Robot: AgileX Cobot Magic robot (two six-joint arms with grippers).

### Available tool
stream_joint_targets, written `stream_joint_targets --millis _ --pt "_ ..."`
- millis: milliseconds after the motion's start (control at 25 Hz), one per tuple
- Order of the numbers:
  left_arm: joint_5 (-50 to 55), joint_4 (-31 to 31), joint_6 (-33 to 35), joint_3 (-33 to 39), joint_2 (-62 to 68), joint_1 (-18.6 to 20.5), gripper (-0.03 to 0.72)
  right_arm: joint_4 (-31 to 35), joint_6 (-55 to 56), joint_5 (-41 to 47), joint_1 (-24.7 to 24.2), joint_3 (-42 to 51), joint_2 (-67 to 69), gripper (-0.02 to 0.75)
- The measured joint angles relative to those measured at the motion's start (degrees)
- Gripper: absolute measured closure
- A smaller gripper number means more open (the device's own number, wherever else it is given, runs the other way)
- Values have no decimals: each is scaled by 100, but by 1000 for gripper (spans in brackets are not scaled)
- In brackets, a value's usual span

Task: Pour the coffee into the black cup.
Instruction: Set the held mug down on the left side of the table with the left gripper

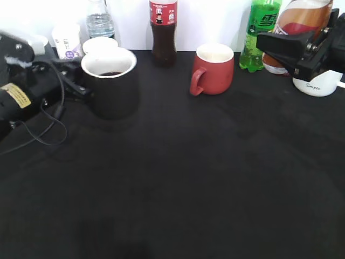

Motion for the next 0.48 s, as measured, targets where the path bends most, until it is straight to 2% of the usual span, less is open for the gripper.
stream_joint_targets --millis 120,200,320,480 --pt "-2 -950 281 9 388 0 628 10 3 0 0 0 0 206" --pt "4 -1365 291 -91 706 16 628 10 3 0 0 0 0 206" --pt "-93 -1479 284 -397 1115 27 628 10 3 0 0 0 0 206" --pt "-288 -1496 272 -434 1265 27 628 10 3 0 0 0 0 206"
